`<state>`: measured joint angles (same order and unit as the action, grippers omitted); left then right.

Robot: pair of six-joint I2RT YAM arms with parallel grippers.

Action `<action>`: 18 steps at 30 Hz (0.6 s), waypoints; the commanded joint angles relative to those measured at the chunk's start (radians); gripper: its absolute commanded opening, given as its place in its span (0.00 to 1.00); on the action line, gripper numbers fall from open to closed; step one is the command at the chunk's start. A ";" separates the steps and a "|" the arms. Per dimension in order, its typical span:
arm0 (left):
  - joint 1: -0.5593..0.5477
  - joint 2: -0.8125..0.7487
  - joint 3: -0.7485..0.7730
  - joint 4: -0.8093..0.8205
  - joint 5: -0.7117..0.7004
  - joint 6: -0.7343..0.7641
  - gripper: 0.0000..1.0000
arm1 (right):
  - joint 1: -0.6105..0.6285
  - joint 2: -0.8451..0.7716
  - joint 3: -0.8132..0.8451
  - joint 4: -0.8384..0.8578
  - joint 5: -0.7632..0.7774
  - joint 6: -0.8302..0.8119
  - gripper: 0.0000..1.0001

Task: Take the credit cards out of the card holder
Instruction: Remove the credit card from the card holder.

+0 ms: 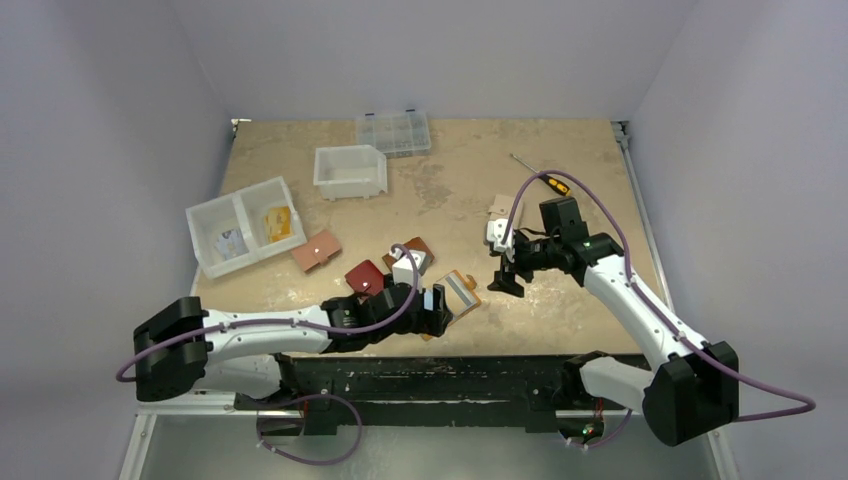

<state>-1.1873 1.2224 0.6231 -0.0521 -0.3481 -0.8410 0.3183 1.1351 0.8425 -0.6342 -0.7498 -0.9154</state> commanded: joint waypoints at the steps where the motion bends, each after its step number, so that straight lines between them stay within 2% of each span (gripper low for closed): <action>1: -0.032 0.041 0.028 0.086 -0.134 -0.086 0.84 | -0.007 0.011 -0.002 0.025 0.017 0.025 0.78; 8: -0.052 0.111 0.051 0.059 -0.185 -0.221 0.83 | -0.007 0.038 -0.002 0.037 0.035 0.049 0.78; 14: -0.062 0.187 0.148 -0.081 -0.238 -0.336 0.83 | -0.007 0.045 -0.003 0.045 0.046 0.061 0.78; 18: -0.089 0.271 0.251 -0.217 -0.312 -0.481 0.82 | -0.007 0.049 -0.002 0.044 0.050 0.062 0.78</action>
<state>-1.2491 1.4300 0.7586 -0.1352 -0.5552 -1.1503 0.3138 1.1790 0.8425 -0.6117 -0.7124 -0.8684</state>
